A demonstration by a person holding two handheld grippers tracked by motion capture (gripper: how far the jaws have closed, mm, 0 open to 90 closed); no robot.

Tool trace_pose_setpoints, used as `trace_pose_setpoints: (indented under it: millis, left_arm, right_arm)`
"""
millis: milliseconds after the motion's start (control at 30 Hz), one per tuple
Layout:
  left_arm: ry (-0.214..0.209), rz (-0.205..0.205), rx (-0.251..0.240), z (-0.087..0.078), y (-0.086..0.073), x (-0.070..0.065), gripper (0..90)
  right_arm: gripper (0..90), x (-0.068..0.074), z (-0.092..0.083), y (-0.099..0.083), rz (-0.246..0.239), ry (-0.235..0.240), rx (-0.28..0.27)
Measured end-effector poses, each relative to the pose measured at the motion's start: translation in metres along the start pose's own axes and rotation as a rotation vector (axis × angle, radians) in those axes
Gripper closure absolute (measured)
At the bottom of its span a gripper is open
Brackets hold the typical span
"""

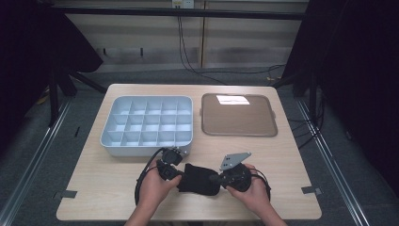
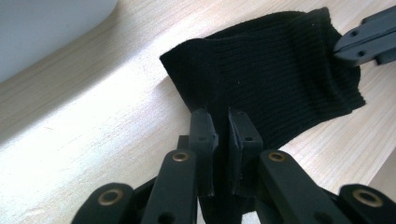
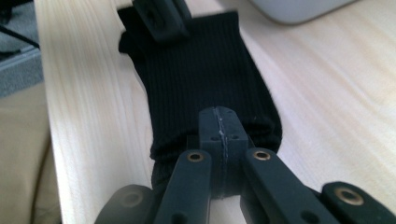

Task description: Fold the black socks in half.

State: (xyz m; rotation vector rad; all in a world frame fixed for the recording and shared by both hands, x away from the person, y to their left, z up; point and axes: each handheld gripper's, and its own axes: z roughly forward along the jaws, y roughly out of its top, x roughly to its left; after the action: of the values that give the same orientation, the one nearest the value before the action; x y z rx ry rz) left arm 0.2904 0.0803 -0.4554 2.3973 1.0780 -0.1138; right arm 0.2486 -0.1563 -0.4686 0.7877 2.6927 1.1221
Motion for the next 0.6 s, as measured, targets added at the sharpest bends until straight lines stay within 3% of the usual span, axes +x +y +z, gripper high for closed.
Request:
trace_pose_setpoints:
  millis: [600]
  left_arm:
    - [-0.001,-0.001,-0.011,-0.005,0.001,0.002,81.3]
  right_arm:
    - [90.0,-0.005,0.005,-0.011,0.017,0.007,0.056]
